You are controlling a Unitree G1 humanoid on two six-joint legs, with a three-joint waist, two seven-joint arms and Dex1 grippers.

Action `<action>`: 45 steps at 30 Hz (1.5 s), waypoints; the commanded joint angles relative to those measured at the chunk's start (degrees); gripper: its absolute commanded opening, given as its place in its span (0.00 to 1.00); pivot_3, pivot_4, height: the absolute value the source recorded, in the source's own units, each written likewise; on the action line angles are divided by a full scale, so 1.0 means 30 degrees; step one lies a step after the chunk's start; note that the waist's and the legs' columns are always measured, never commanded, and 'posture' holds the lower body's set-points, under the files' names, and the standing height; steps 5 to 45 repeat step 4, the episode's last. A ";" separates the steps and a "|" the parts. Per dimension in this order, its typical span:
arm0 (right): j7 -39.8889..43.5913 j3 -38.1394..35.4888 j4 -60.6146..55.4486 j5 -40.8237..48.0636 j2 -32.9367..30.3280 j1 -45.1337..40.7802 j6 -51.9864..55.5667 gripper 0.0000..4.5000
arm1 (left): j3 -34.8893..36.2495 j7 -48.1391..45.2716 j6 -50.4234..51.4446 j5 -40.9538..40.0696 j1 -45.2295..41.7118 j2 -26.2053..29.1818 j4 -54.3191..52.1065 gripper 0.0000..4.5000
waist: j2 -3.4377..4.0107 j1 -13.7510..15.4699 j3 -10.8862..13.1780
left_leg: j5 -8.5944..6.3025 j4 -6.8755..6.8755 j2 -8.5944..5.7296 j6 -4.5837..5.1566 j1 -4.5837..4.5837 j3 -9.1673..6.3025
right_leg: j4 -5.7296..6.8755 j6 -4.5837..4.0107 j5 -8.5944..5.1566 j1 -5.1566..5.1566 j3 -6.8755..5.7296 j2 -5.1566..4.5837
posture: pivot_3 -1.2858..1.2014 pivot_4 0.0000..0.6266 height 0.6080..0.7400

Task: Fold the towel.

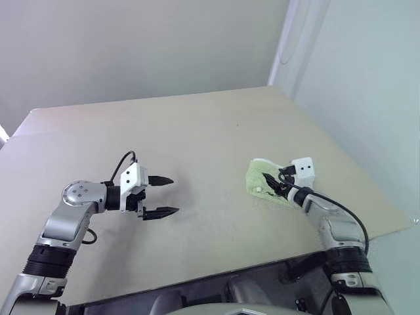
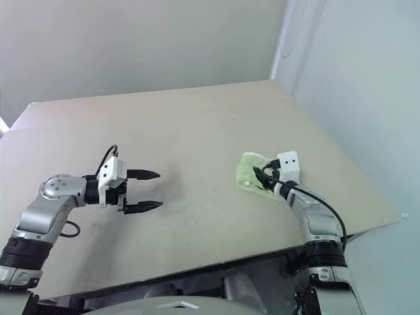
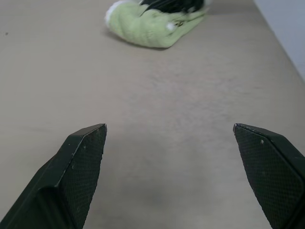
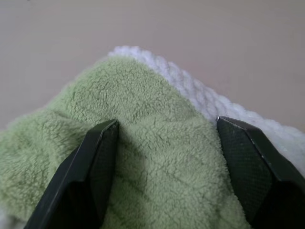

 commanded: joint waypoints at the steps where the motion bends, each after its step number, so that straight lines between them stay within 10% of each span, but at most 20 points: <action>1: 0.1751 -0.1742 -0.5521 0.4187 -0.1160 0.0651 0.2855 0.76 | 0.0447 0.0144 -0.0249 -0.0050 -0.0106 0.0209 -0.0282 1.00 | 0.0073 0.0074 0.0000 | -0.0002 -0.0016 -0.0001 0.0005 -0.0081 -0.0004 | 0.0014 0.0010 -0.0001 -0.0083 -0.0001 0.0009 | 0.52 0.00 1.00; 45: 0.2074 -0.2972 -0.8488 0.6466 -0.2374 0.1616 0.4783 0.76 | 0.0484 0.0266 -0.0171 -0.0108 -0.0005 0.0120 -0.0325 1.00 | 0.0082 0.0076 -0.0002 | -0.0002 -0.0008 0.0002 0.0008 -0.0294 -0.0020 | 0.0090 0.0065 0.0035 -0.0318 -0.0015 0.0023 | 0.52 0.00 1.00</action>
